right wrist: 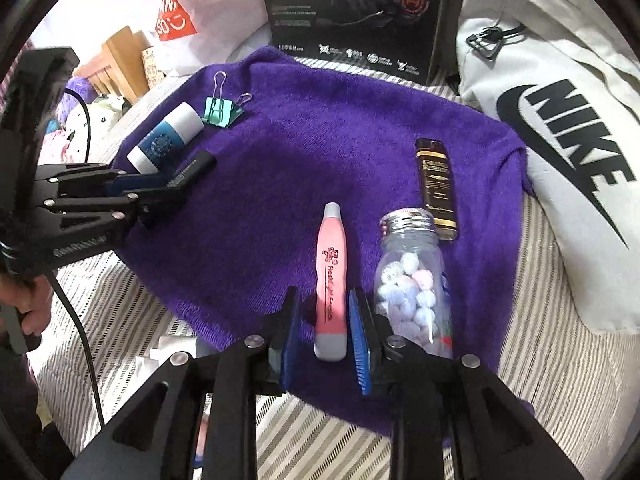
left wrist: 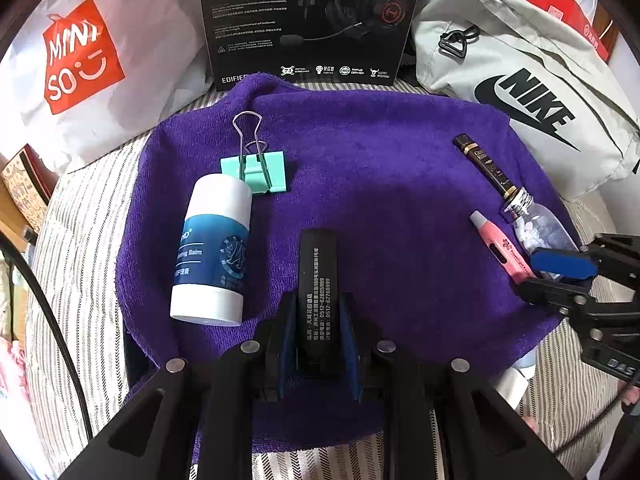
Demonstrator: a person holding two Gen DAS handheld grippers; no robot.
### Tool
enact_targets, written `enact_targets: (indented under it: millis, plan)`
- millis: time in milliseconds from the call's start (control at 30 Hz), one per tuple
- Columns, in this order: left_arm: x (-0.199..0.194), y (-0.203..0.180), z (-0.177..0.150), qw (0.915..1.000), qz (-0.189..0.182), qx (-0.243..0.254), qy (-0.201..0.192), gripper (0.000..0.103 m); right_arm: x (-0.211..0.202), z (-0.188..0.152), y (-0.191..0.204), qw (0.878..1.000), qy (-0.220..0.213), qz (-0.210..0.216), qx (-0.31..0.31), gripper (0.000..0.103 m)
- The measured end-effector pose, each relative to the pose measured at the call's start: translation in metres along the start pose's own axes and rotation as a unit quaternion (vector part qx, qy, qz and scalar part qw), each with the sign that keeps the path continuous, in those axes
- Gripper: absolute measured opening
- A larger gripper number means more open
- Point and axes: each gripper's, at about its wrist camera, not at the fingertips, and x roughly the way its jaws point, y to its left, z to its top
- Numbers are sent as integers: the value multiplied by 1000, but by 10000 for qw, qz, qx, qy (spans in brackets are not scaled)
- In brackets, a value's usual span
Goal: Organize rigid objects
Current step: 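Release the case on the towel with left tool while right tool releases the highlighter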
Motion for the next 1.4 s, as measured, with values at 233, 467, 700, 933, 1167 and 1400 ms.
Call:
enact_targets:
  millis: [233,467,700,933,1167,1400]
  plan:
    - [1,3,2,9998,-98,-133,71,24,-23,-7,-2,9995,-233,70,206,34]
    - [-21,-8,-16,9979,-566,-295,96,37,-50,-25,-9,9982,-387,10,451,34]
    - [-70,-45,-64,9948,-957,155,-322,38,-83,-52,-9,9966,-566,-119,590,37]
    - [-70,-65,-97,9938,-989,489,-133,38,-105,-78,-14,9940,-674,-210,841,37]
    - [-60,-70,-103,9917,-941,863,-115,38,-115,-105,-12,9931,-602,-297,965,38]
    - [-51,-83,-97,9902,-844,1116,9,38,-111,-116,-9,9938,-483,-308,951,38]
